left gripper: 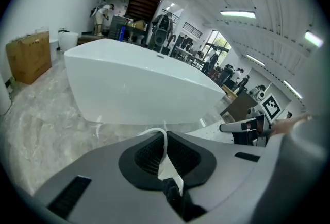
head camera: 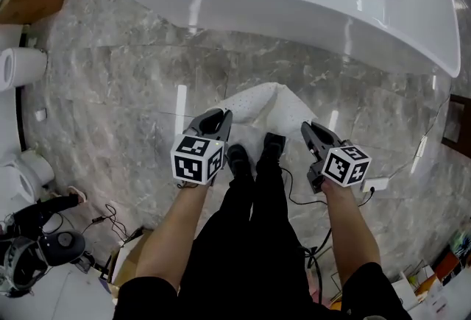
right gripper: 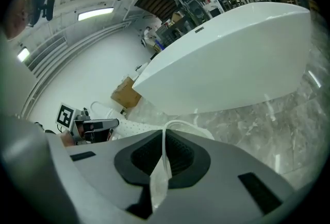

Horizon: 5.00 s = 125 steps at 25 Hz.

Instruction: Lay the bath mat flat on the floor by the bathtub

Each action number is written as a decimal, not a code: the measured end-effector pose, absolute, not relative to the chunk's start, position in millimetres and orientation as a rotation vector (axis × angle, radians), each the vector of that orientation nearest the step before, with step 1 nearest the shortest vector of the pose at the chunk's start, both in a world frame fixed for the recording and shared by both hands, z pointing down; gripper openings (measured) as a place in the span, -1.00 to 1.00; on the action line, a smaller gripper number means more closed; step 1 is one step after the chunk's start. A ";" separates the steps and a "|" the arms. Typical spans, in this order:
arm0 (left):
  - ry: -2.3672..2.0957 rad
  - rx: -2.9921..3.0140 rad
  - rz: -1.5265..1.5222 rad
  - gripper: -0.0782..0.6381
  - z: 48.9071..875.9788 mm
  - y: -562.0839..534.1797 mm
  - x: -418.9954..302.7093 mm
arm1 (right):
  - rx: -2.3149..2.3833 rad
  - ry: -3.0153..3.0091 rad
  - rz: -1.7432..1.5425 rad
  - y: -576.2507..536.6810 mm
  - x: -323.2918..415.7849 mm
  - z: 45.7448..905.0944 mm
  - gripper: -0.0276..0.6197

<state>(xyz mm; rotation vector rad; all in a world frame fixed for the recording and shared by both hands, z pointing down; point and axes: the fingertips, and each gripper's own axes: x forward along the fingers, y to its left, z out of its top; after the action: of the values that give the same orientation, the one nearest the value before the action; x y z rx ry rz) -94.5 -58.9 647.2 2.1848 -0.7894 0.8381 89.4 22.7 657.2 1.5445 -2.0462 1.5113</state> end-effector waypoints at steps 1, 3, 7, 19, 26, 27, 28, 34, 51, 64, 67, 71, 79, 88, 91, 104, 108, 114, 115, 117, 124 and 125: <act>-0.776 2.188 0.850 -0.72 656.8 -59.2 -90.6 | 1.547 -2.041 1.515 21.3 92.5 667.3 -0.84; -0.756 2.194 0.872 -0.72 675.5 -60.9 -84.5 | 1.548 -2.039 1.518 17.8 96.7 686.2 -0.84; -0.738 2.191 0.904 -0.72 714.0 -59.9 -79.3 | 1.533 -2.034 1.531 15.1 101.5 725.8 -0.84; -0.714 2.112 1.036 -0.72 807.8 -56.0 -86.5 | 1.395 -2.025 1.545 -1.7 97.1 819.6 -0.84; -0.733 2.042 1.025 -0.72 841.9 -63.6 -89.0 | 1.357 -2.019 1.582 1.5 106.5 859.9 -0.84; -0.739 2.032 1.014 -0.72 846.3 -64.9 -89.6 | 1.352 -2.017 1.576 1.5 109.2 864.8 -0.84; -0.746 2.027 1.006 -0.72 851.0 -67.0 -90.6 | 1.346 -2.013 1.565 0.8 112.2 869.8 -0.84; -0.795 2.009 1.000 -0.72 889.3 -79.5 -110.8 | 1.370 -1.970 1.512 -9.8 129.6 900.7 -0.84; -0.641 2.125 1.347 -0.71 983.4 -125.6 -173.4 | 1.529 -1.773 1.344 -30.8 171.5 973.2 -0.84; -0.629 2.147 1.540 -0.75 1014.3 -141.0 -164.4 | 1.589 -1.465 1.400 4.5 235.1 1026.9 -0.69; -0.595 2.129 1.558 -0.75 1021.5 -123.1 -166.4 | 1.618 -1.442 1.413 13.7 239.4 1032.3 -0.68; -0.522 2.137 1.586 -0.75 1033.0 -98.6 -166.2 | 1.620 -1.506 1.388 3.8 237.0 1028.7 -0.71; -0.515 2.066 1.387 -0.75 1046.8 -59.3 -174.9 | 1.598 -1.796 1.235 -53.5 181.0 965.1 -0.80; -0.446 2.133 1.433 -0.74 1072.2 -59.9 -194.2 | 1.787 -1.367 1.305 -5.3 266.6 1045.8 -0.67; -0.502 2.160 1.407 -0.74 1107.1 -85.0 -187.5 | 1.845 -1.252 1.318 21.1 295.8 1092.3 -0.63; -0.167 2.546 1.453 -0.25 1198.6 -153.3 -48.0 | 1.717 -1.434 1.250 12.3 311.9 1203.7 -0.76; -0.066 2.660 1.567 -0.20 1207.0 -170.2 -2.8 | 1.600 -1.476 1.302 72.9 295.6 1222.4 -0.76; 0.233 2.504 1.808 -0.03 1249.4 -155.4 19.5 | 1.706 -1.422 1.441 144.0 310.7 1224.0 -0.60; 0.251 2.476 1.796 -0.03 1254.0 -153.2 19.2 | 1.720 -1.415 1.430 143.8 317.1 1221.4 -0.60; 0.265 2.425 1.751 -0.03 1263.3 -146.4 15.9 | 1.707 -1.427 1.348 132.3 328.2 1212.9 -0.60; 0.240 2.431 1.856 -0.09 1272.2 -142.1 8.8 | 1.256 -1.613 0.841 11.6 294.4 1181.5 -0.58; 0.234 2.431 1.876 -0.13 1272.5 -139.9 7.2 | 1.121 -1.630 0.778 -0.3 274.1 1186.4 -0.55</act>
<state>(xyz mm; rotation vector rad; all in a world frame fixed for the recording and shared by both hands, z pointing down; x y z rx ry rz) 7.2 -139.9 1272.5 2.4308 0.2345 1.8756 274.1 -0.3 1186.4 1.1209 -1.6299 0.7780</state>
